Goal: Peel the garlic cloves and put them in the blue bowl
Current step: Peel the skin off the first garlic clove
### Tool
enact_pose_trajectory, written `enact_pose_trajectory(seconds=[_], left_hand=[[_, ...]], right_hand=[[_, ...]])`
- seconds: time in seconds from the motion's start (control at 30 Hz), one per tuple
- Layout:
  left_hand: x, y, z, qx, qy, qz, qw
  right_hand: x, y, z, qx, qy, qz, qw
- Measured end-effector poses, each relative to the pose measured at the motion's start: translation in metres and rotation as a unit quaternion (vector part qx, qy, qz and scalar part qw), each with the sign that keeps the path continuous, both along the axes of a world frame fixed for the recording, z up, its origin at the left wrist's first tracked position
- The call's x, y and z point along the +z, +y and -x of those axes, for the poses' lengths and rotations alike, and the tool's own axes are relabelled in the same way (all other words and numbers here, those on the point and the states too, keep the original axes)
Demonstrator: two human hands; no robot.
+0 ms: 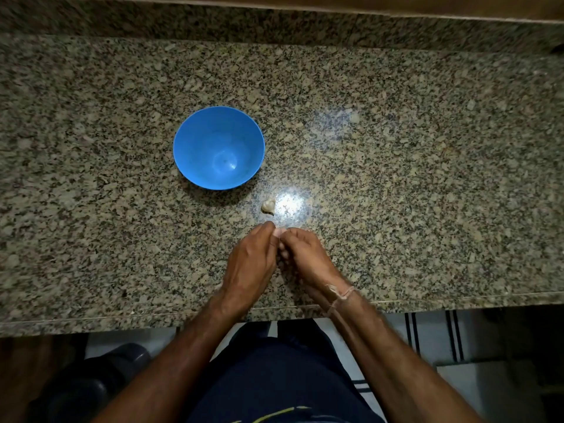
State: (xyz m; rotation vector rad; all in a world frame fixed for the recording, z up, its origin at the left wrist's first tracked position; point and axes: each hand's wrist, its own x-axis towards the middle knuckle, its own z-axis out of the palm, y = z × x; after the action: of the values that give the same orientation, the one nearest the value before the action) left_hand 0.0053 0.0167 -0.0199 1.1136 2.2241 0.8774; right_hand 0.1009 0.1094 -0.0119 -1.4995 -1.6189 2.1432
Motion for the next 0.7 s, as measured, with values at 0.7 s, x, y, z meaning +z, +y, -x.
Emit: enact_pose_trajectory(seconds=[0.7], left_hand=[[0.003, 0.004, 0.007, 0.045, -0.020, 0.050, 0.998]], right_hand=[[-0.002, 0.001, -0.009, 0.082, -0.020, -0.259, 0.962]])
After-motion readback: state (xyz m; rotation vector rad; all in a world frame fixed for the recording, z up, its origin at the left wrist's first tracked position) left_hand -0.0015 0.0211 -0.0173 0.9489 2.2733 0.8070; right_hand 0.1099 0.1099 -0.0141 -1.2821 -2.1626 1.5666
